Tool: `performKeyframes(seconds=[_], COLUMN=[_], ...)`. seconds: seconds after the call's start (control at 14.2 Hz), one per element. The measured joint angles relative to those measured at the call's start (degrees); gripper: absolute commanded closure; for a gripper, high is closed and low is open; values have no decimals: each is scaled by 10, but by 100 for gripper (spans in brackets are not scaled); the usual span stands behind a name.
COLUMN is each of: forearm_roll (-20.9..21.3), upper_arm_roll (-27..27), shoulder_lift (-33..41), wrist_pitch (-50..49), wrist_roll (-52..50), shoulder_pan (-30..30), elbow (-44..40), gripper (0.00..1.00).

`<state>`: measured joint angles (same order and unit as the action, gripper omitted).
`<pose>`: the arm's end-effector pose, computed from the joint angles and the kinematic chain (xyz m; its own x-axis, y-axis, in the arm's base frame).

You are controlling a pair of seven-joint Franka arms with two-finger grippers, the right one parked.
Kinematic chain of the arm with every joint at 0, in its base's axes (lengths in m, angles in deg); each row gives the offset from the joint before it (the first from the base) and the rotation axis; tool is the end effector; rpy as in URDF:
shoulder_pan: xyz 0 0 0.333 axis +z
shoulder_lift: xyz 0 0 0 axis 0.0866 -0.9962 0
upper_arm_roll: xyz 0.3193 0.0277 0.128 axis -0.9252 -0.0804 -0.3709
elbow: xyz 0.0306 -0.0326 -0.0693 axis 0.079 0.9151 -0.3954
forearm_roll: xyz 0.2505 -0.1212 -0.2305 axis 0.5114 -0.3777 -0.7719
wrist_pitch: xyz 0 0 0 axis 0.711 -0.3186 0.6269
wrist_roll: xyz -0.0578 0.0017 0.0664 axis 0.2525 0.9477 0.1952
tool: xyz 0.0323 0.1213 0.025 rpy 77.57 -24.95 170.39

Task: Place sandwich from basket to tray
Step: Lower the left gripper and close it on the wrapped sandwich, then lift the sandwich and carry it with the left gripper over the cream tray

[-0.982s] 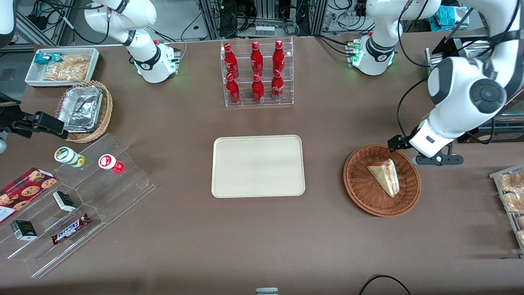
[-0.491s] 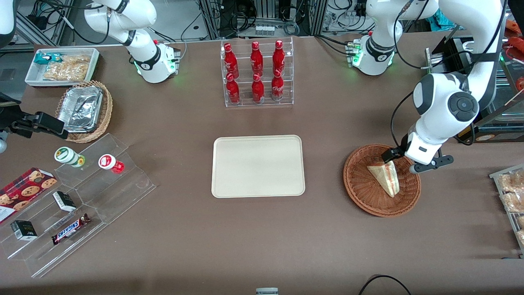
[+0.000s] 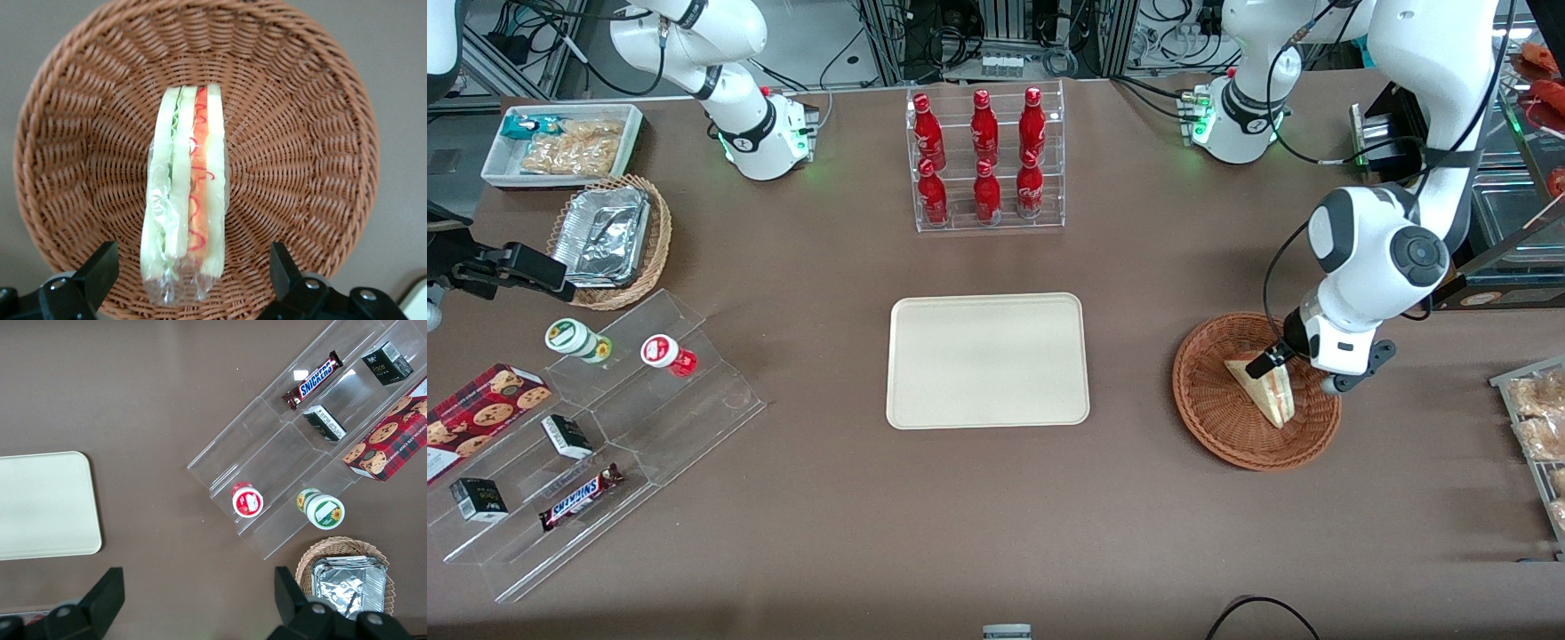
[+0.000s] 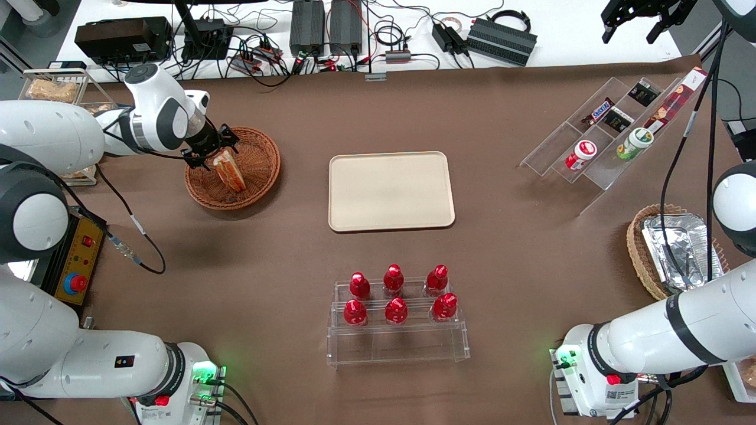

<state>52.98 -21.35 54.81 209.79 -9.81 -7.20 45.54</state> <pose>0.5395 -0.0582 0.3090 0.8201 0.5712 -0.0350 0.5714 -0.8139 0.1050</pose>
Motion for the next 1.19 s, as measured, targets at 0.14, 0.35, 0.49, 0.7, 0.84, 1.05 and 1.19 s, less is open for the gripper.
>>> performKeyframes(seconds=[0.14,0.35,0.49,0.7,0.84,1.05,1.19], forearm_roll=[0,0,0,0,0,14,45], upper_arm_roll=[0,0,0,0,1,4,7], shoulder_lift=[-15,-28,-28,-23,-10,12,16], wrist_pitch=[2,3,3,-2,-47,-125,-143], wrist_roll=[-1,13,54,88,94,134,171], shoulder_pan=[0,0,0,1,-1,-22,-54], elbow=[0,0,-1,-8,-27,-61,-80], gripper=[20,77,85,86,86,87,91])
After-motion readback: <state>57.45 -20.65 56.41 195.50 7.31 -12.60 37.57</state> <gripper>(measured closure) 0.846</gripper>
